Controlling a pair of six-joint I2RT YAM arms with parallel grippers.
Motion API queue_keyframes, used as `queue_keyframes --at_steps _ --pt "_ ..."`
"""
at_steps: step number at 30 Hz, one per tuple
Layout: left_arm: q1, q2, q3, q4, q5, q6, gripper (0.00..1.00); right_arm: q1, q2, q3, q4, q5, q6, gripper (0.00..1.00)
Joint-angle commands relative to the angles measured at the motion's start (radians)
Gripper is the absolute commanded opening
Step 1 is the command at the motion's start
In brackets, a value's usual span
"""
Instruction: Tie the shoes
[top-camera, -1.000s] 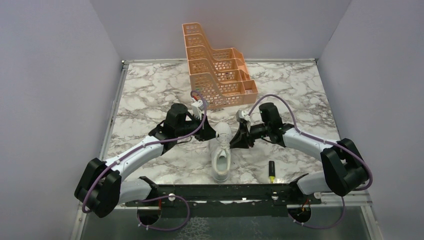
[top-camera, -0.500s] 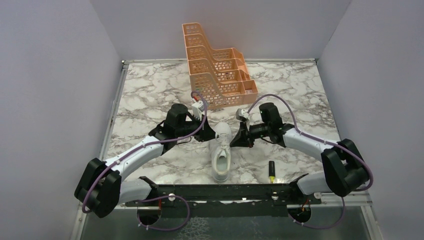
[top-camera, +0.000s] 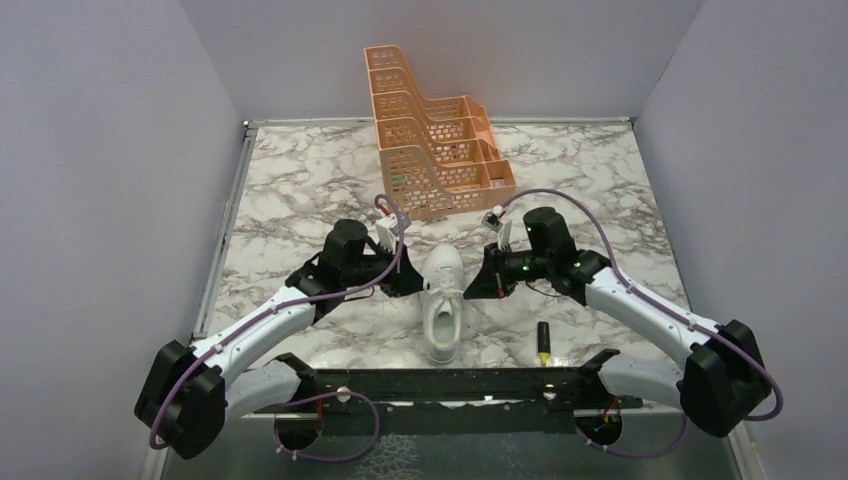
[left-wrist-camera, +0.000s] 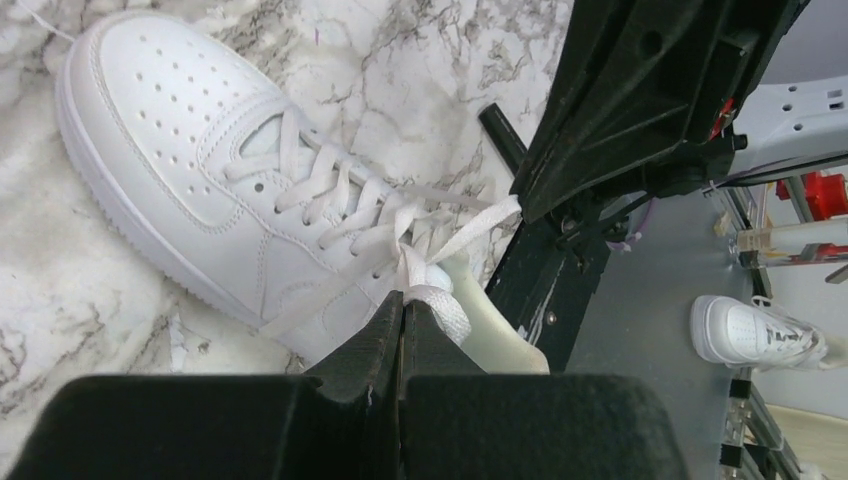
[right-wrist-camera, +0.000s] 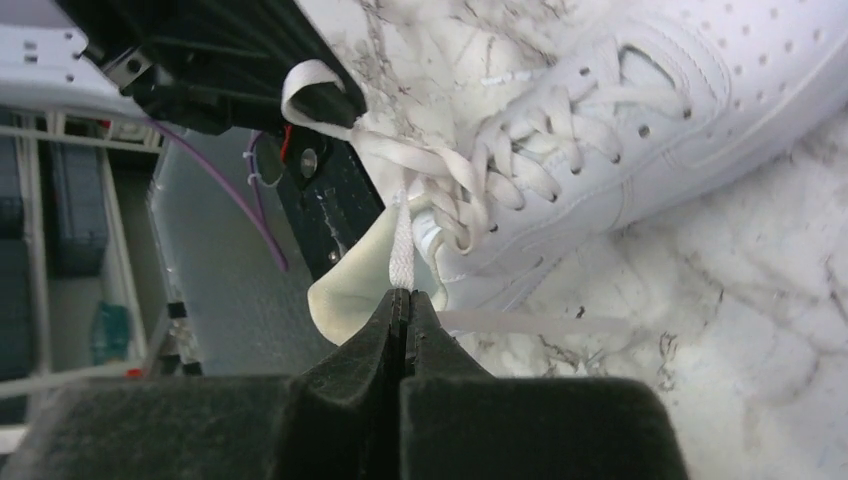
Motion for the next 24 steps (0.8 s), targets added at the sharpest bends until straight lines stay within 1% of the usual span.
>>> queue_keyframes --at_steps 1,5,7,10,12,15,20,21,22,23,24 --pt "-0.012 -0.033 -0.024 -0.066 0.010 -0.018 0.00 0.012 0.056 0.073 -0.126 0.094 0.162 0.01" --pt "-0.021 -0.043 -0.039 -0.093 0.009 -0.047 0.00 0.016 0.144 0.117 -0.175 0.050 0.170 0.01" --pt "-0.023 -0.041 -0.034 -0.136 -0.005 -0.058 0.00 0.023 0.167 0.133 -0.188 0.041 0.171 0.01" --pt "-0.028 -0.047 -0.029 -0.185 -0.033 -0.094 0.00 0.024 0.158 0.143 -0.187 0.050 0.177 0.01" --pt "-0.028 -0.046 -0.011 -0.244 -0.079 -0.131 0.00 0.024 0.160 0.152 -0.208 0.050 0.175 0.01" --pt "-0.029 -0.018 0.026 -0.317 -0.105 -0.131 0.00 0.026 0.176 0.166 -0.235 0.025 0.164 0.01" --pt "-0.028 -0.016 0.016 -0.335 -0.111 -0.134 0.01 0.032 0.176 0.164 -0.224 0.025 0.157 0.01" --pt "-0.029 -0.025 0.010 -0.339 -0.115 -0.141 0.04 0.031 0.178 0.164 -0.224 0.026 0.155 0.01" --pt "-0.029 -0.033 0.009 -0.351 -0.125 -0.146 0.10 0.032 0.180 0.163 -0.225 0.023 0.153 0.01" --pt "-0.029 -0.045 0.009 -0.369 -0.138 -0.151 0.17 0.032 0.183 0.163 -0.228 0.021 0.148 0.01" --pt "-0.028 -0.056 0.010 -0.386 -0.147 -0.156 0.26 0.032 0.187 0.164 -0.234 0.020 0.142 0.01"
